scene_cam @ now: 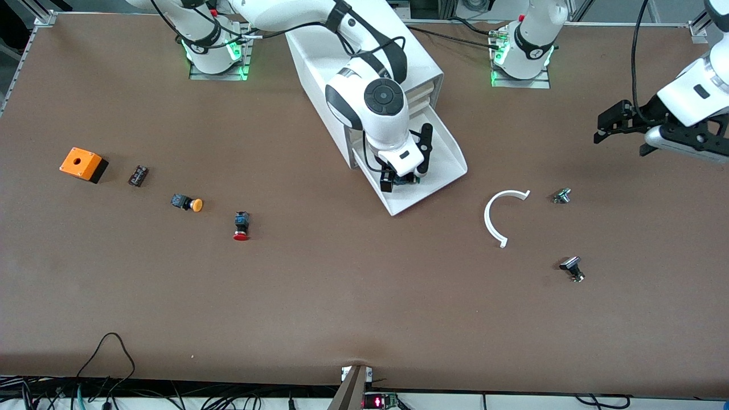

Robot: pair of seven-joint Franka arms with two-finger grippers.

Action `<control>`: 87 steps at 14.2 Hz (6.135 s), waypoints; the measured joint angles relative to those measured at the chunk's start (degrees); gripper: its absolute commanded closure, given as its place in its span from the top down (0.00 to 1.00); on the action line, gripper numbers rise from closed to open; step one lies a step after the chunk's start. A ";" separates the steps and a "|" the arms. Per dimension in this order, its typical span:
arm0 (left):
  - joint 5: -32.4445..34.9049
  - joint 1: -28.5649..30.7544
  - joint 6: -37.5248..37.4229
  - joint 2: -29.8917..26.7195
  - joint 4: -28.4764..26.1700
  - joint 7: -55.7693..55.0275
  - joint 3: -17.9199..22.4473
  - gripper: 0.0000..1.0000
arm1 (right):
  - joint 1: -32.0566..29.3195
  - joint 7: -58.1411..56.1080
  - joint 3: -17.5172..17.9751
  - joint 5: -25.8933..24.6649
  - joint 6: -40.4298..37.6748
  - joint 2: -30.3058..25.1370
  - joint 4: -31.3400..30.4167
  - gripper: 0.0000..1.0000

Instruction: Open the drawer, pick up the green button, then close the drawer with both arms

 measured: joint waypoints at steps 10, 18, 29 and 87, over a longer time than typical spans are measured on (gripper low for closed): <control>6.96 -3.21 -6.86 2.62 3.83 -18.69 0.08 1.00 | 1.24 -1.22 0.18 -0.01 3.64 3.31 0.12 1.00; 7.55 -3.84 -4.58 3.97 5.64 -11.65 0.51 1.00 | 1.58 -2.62 0.18 -0.01 5.71 4.31 0.14 0.97; 6.15 -3.21 -2.59 4.82 5.72 -10.44 1.09 1.00 | 1.72 -4.16 0.29 -1.71 8.50 5.59 0.61 0.25; -2.72 -10.39 31.67 27.19 -4.99 -43.66 -9.55 1.00 | -29.36 37.73 0.62 1.91 -12.69 -15.40 -10.58 0.99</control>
